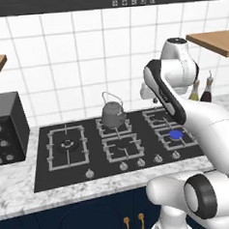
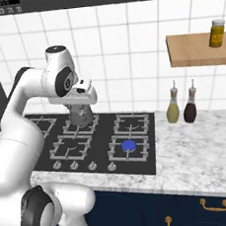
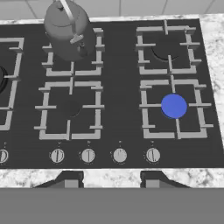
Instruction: Turn off the front right burner of the stove.
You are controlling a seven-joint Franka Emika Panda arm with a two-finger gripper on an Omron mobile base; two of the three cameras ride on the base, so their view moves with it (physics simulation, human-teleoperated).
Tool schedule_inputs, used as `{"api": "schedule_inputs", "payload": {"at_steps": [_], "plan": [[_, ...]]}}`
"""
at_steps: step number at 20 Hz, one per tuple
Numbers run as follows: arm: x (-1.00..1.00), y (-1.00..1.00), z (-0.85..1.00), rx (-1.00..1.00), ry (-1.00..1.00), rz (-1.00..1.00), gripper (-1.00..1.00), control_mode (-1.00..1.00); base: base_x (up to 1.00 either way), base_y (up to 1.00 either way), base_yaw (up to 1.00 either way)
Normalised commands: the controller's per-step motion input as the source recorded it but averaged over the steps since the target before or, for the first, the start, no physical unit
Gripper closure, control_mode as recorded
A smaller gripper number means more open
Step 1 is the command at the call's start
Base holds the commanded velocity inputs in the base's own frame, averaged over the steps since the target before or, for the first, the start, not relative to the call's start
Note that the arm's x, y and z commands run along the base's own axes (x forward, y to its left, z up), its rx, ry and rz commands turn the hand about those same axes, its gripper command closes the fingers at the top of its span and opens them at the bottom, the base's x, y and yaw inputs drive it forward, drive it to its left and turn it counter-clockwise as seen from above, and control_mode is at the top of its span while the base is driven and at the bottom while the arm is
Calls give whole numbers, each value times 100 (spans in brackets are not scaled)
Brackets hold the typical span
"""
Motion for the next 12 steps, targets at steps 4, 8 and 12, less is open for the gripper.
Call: {"api": "schedule_inputs", "payload": {"at_steps": [4, 8, 12], "plan": [[-17, -1, -18, 0, 0, 0, -100, -100, 0, 0, 0], [-26, 0, -46, 0, 6, 0, -100, -100, 0, 0, 0], [-24, -16, -62, 0, 13, 0, -100, -100, 0, 0, 0]]}}
